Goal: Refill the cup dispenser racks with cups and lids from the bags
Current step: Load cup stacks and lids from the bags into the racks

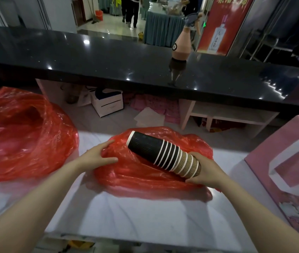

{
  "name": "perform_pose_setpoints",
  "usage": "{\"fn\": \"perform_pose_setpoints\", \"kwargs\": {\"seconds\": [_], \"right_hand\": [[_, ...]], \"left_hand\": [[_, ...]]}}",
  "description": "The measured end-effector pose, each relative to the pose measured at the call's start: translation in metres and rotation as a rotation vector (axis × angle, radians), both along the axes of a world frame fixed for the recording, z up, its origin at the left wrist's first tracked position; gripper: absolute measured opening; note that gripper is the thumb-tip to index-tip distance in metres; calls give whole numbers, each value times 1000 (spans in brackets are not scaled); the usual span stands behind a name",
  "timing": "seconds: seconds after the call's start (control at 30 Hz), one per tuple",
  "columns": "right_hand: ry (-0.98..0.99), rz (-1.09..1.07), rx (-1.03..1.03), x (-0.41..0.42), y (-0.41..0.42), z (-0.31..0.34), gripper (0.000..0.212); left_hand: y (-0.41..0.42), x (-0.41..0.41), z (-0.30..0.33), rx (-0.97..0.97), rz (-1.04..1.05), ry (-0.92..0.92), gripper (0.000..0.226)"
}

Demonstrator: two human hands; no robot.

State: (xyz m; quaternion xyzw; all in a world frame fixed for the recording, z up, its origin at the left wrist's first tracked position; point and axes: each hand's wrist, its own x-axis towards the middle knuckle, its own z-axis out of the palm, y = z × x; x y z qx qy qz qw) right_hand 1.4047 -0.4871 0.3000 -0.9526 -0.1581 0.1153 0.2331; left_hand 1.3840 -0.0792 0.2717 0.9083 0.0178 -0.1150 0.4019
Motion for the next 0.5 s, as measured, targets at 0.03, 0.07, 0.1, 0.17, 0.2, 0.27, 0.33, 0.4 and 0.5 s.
{"fn": "perform_pose_setpoints", "kwargs": {"seconds": [0.03, 0.07, 0.1, 0.17, 0.2, 0.27, 0.33, 0.4, 0.5], "right_hand": [[6, -6, 11, -2, -1, 1, 84], [14, -12, 16, -3, -1, 1, 83], [20, -16, 19, -5, 0, 2, 83], [9, -12, 38, -7, 1, 3, 85], [-9, -2, 47, -8, 2, 6, 85], [-60, 28, 53, -7, 6, 14, 84], [-136, 46, 2, -6, 10, 23, 85], [-240, 33, -77, -6, 14, 34, 86], [-400, 23, -77, -7, 23, 50, 84]], "left_hand": [[-5, 0, 5, 38, 24, -49, 80], [-9, 1, 10, 87, 43, -106, 73], [-14, 1, 17, 101, 66, -167, 67], [-23, 1, 29, 17, 94, -236, 62], [-29, 0, 36, -47, 79, -238, 61], [-38, -1, 46, -128, 18, -224, 58], [-46, -1, 51, -190, 4, -244, 55], [-50, -1, 56, -345, 44, -264, 53], [-57, -1, 69, -730, 153, -209, 51]]}}
